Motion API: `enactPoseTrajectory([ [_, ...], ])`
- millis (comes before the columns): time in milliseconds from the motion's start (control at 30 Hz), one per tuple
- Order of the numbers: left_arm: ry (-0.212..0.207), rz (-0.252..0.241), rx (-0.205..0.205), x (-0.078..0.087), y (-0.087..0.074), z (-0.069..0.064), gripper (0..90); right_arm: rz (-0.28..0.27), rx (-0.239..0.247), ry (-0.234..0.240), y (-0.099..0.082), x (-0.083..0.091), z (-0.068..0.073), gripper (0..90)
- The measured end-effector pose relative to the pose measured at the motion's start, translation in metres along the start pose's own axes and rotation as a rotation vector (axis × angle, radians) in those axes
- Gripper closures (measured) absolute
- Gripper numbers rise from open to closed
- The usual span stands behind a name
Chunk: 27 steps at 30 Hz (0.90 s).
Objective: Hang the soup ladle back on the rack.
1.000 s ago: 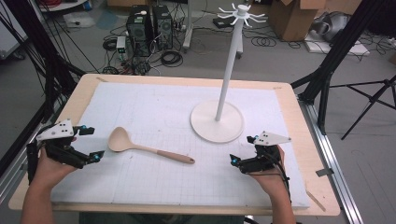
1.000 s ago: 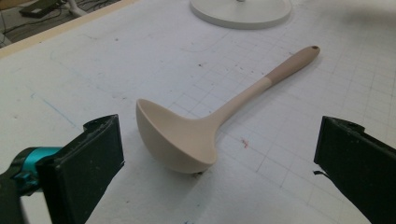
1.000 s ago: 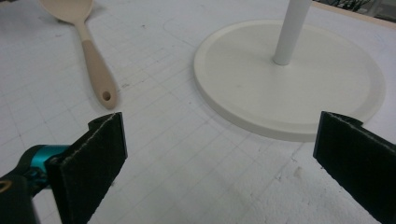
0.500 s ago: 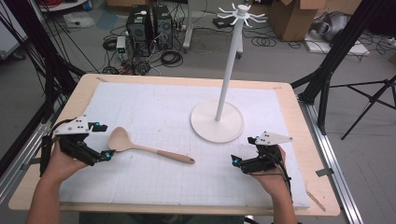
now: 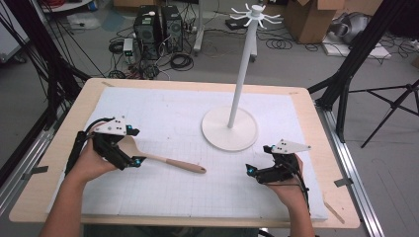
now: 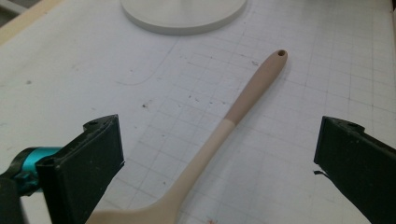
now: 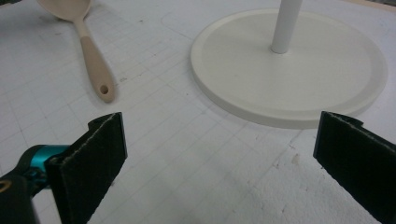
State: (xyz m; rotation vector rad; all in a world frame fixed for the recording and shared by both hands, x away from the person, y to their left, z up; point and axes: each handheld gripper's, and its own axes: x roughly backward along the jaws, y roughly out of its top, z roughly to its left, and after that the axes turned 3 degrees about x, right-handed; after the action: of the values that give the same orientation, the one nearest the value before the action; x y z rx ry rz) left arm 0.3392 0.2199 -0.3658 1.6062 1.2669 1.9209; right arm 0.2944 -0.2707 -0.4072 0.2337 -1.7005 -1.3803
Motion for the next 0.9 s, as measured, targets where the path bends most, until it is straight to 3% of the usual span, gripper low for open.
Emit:
enactPoseTrajectory([
  [500, -0.061, 0.198, -0.072, -0.064, 0.015, -0.008, 1.7, 0.01, -0.008, 0.011, -0.002, -0.003, -0.001, 1.7],
  [700, -0.084, 0.255, -0.059, -0.086, 0.016, -0.008, 1.7, 0.013, -0.006, 0.016, -0.002, -0.004, -0.001, 1.7],
  [900, -0.08, 0.307, -0.076, -0.1, 0.016, -0.008, 2.0, 0.012, -0.009, 0.018, -0.003, -0.005, -0.001, 1.7],
])
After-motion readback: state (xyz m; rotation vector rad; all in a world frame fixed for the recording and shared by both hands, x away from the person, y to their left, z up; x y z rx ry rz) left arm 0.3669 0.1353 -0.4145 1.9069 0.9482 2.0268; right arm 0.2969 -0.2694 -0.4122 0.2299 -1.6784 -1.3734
